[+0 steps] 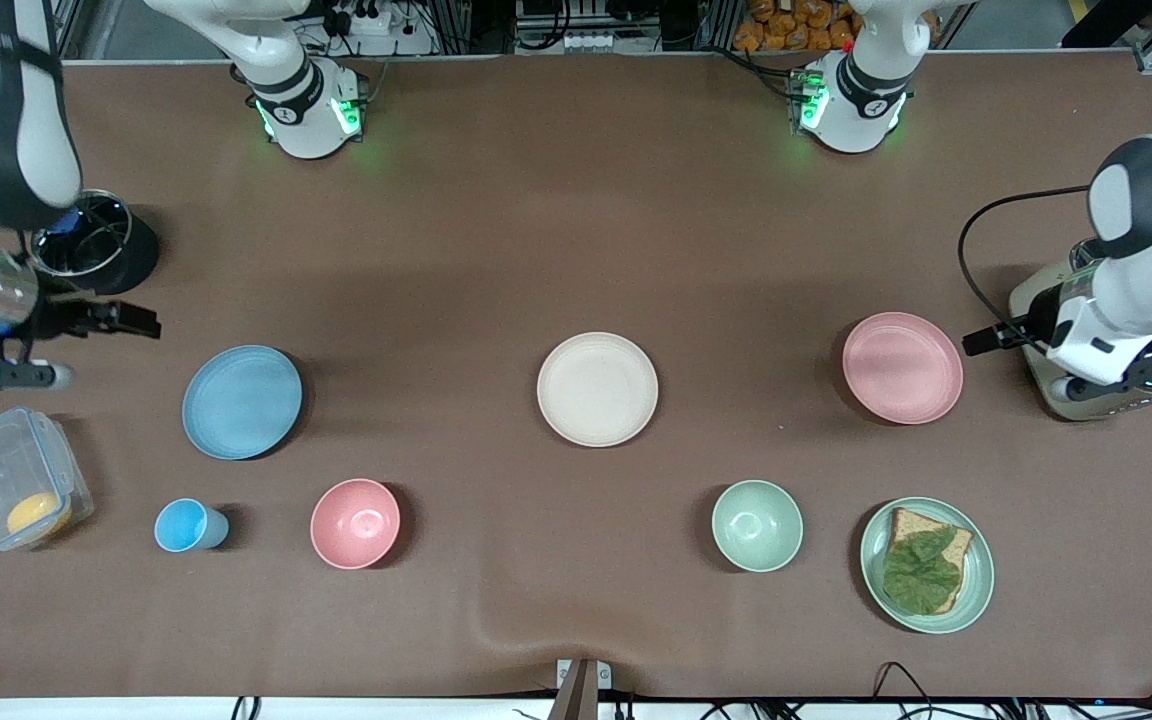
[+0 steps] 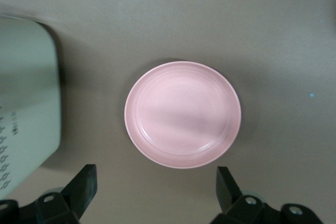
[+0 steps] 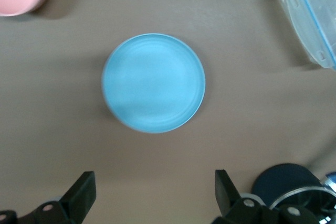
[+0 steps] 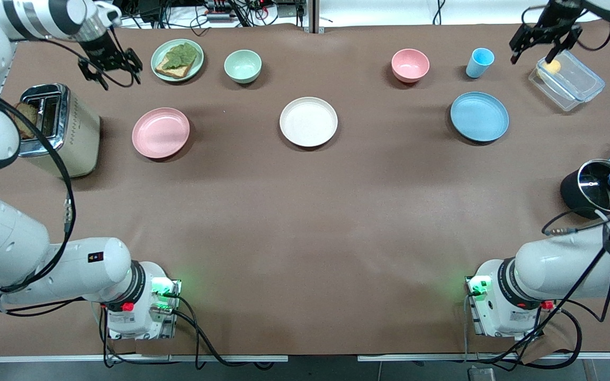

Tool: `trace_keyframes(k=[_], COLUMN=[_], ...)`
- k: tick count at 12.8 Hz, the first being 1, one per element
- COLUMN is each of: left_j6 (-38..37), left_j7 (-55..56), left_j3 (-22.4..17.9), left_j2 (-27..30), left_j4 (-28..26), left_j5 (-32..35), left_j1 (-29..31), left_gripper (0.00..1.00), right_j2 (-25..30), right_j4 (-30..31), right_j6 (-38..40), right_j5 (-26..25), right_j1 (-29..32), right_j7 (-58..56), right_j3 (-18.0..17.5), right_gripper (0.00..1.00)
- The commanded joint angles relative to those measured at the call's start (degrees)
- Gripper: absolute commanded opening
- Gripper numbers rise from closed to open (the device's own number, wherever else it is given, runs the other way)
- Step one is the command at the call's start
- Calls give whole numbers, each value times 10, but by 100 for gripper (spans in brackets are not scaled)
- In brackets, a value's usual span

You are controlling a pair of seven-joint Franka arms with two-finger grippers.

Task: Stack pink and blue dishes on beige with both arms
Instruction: 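Reach the right gripper to the blue plate while the left gripper reaches pink, then grip the blue plate with the right gripper while the left gripper grips pink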

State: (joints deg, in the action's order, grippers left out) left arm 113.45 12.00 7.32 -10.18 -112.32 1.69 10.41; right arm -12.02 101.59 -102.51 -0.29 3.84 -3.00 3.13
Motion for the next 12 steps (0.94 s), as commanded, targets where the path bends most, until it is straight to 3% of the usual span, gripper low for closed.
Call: trace_keyframes(k=[1,3,7,11,12], left_j6=[74,127,196,233,238], left_j7=[-45,-75,-106,-117,-117], left_j3=[2,2,2,2,2], left_j2=[-20,-50,-103,-139,-144], left_j4=[-46,-70,-84,-85,-85], left_j5=[2,2,4,36,36], left_j1=[15,28,56,76,76], left_gripper=[100,100,100,100,100], right_j2=[-55,-115,-190,-215,-216], right_j4=[27,50,49,50,50], right_j6=[-76,-162,-239,-245,-246], right_j5=[44,44,44,44,44], right_j1=[47,61,65,66,70], right_j7=[-11,-11,-11,-24,-52], right_j3=[-6,-5,-5,-5,-5], right_gripper=[100,100,100,100,87])
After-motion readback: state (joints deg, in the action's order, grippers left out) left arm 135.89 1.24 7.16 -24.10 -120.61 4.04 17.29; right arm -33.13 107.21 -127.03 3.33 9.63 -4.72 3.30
